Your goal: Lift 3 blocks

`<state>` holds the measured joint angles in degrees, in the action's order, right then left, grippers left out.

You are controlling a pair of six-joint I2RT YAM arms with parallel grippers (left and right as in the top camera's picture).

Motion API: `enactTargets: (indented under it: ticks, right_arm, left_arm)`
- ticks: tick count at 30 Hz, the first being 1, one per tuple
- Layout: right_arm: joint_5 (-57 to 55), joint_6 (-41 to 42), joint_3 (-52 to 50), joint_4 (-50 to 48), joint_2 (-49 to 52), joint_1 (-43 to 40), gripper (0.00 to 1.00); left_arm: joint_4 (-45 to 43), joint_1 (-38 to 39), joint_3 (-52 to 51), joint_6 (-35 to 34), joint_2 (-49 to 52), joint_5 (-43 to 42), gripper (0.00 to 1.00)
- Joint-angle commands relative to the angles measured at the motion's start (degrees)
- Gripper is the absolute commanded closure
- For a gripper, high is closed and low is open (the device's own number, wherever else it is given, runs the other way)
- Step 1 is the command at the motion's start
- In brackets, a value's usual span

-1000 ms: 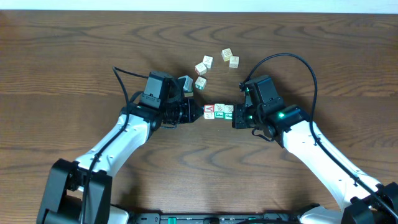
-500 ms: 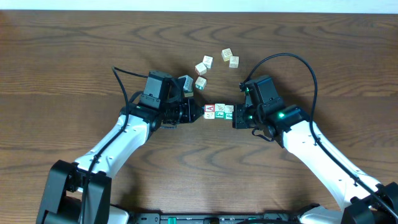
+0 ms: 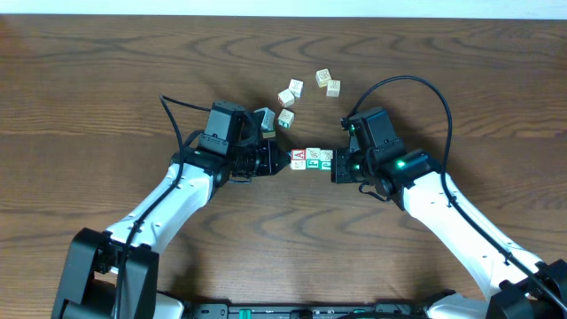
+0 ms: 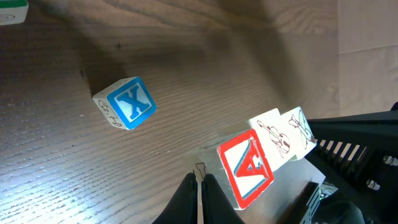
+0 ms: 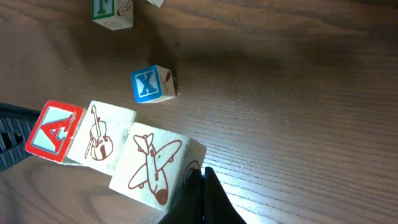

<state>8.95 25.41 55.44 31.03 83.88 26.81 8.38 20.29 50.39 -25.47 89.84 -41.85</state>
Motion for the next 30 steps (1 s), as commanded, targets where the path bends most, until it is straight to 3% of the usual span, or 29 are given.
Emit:
enactTargets:
  ticks: [1, 30]
  right_arm:
    - [13.4, -0.6, 2.6, -1.6, -0.7, 2.2, 0.99]
    - [12.3, -0.6, 2.6, -1.0, -0.6, 2.2, 0.99]
  left_arm:
    - [-1.1, 3.3, 3.0, -0.1, -1.2, -8.5, 0.93]
    - [-1.1, 3.3, 3.0, 0.0, -1.2, -8.5, 0.93]
